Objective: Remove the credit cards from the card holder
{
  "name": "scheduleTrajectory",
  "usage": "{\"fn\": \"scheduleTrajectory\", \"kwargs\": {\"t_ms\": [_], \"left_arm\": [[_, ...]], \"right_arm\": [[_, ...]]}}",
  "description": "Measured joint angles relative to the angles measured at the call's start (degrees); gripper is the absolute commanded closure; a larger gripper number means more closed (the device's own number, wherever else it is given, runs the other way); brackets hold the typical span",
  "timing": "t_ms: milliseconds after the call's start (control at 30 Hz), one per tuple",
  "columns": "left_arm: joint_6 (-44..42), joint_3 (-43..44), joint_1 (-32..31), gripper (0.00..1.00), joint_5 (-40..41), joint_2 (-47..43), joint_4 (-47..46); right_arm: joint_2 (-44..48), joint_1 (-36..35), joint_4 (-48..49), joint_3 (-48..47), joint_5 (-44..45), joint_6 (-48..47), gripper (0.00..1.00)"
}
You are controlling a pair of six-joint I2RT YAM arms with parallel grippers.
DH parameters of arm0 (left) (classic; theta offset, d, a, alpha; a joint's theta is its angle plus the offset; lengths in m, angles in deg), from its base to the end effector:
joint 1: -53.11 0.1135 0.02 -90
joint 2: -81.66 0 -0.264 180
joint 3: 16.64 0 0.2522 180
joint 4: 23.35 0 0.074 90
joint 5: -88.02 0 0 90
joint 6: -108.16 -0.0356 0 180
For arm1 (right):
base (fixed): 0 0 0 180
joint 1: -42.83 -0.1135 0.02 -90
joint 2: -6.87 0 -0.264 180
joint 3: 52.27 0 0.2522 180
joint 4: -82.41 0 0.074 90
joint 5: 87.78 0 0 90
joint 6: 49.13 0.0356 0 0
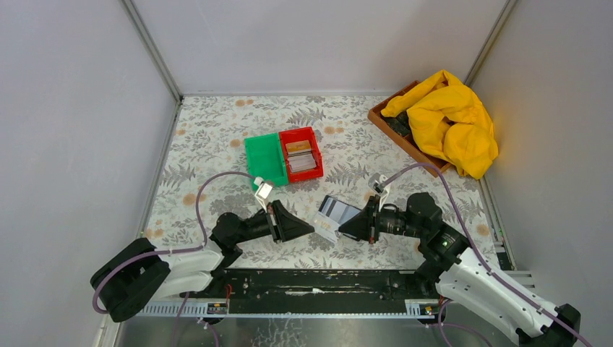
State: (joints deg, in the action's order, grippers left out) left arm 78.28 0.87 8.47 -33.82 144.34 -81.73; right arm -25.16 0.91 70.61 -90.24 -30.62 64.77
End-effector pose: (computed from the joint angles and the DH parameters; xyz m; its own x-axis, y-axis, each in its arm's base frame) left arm 0.1135 -0.1385 0.1930 -0.7534 -0.2912 -0.5895 0.6204 -0.0179 -0.7841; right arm 0.0990 0.1148 0.2690 -0.4595 0.0449 -0.8870 -0.8494 0.2697 0.4536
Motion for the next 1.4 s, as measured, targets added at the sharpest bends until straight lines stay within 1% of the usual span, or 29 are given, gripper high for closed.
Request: {"fn": "scheduleTrajectory", "kwargs": {"t_ms": [267,300,367,433,500,567,667,733,767,800,833,900,933,967,1000,1133,1200,1300,1400], "left_arm": [[0.0,-1.6,0.0,1.0,1.1,-1.9,-0.1],[0.0,-1.7,0.0,0.97,1.2,-2.1,0.0],[-0.1,-1.9,0.0,0.83,1.7,-2.7,0.0],[-0.4,-2.1,0.0,0.61,2.3,-3.7,0.3],[-0.7,-2.8,0.1,0.41,3.1,-5.7,2.0],[-1.5,-3.3,0.1,0.3,4.5,-8.1,5.1],[-3.4,-3.1,0.0,0.29,8.8,-13.8,13.5],[-5.8,-1.0,0.0,0.29,13.9,-17.8,23.7],[-6.9,0.3,0.0,0.29,16.2,-18.6,27.4],[-8.7,3.4,0.0,0.29,20.8,-19.1,33.9],[-9.2,4.0,0.0,0.29,21.6,-19.0,34.9],[-11.1,8.7,0.0,0.29,28.3,-17.2,42.6],[-11.8,11.7,-0.1,0.29,32.0,-15.2,46.5],[-12.4,14.9,-0.4,0.31,35.6,-12.9,49.7],[-13.0,18.6,-0.7,0.36,40.0,-9.7,53.4],[-13.5,31.7,-2.2,0.44,55.5,4.0,66.2],[-13.1,38.6,-2.6,0.45,63.4,11.1,73.6],[-12.0,46.4,-2.6,0.44,72.0,19.2,81.7],[-10.7,52.0,-2.6,0.4,77.4,24.8,87.4]], "right_arm": [[-3.3,-0.1,0.0,-2.1,0.2,-1.8,1.0],[-3.6,-0.2,0.0,-2.4,0.2,-2.1,1.0],[-4.4,-0.2,-0.2,-3.1,0.3,-2.8,1.0],[-5.4,-0.2,-0.4,-4.3,0.5,-3.8,1.0],[-6.1,0.0,-0.7,-5.7,2.5,-5.1,1.0],[-7.0,0.2,-1.0,-7.2,3.9,-6.4,1.0],[-8.1,0.3,-1.4,-8.9,6.6,-8.0,1.0],[-8.2,0.3,-1.6,-9.4,8.5,-8.9,1.0],[-8.1,0.3,-1.7,-9.4,9.5,-9.2,1.0],[-7.7,0.3,-1.9,-9.4,11.1,-9.5,1.0],[-7.5,0.3,-2.0,-9.4,11.8,-9.6,1.0],[-6.7,0.3,-2.4,-9.4,13.9,-9.7,1.0],[-6.1,0.3,-2.6,-9.4,14.8,-9.7,1.0],[-5.4,0.3,-2.7,-9.4,15.6,-9.7,1.0],[-4.7,0.3,-2.8,-9.4,16.2,-9.7,1.0],[-2.7,0.3,-3.4,-9.4,17.4,-9.6,1.0],[-1.9,0.3,-4.2,-9.3,17.5,-9.6,1.0],[-0.6,0.3,-6.1,-9.2,18.2,-9.6,1.0],[1.1,0.3,-7.6,-8.9,18.6,-9.7,1.0]]}}
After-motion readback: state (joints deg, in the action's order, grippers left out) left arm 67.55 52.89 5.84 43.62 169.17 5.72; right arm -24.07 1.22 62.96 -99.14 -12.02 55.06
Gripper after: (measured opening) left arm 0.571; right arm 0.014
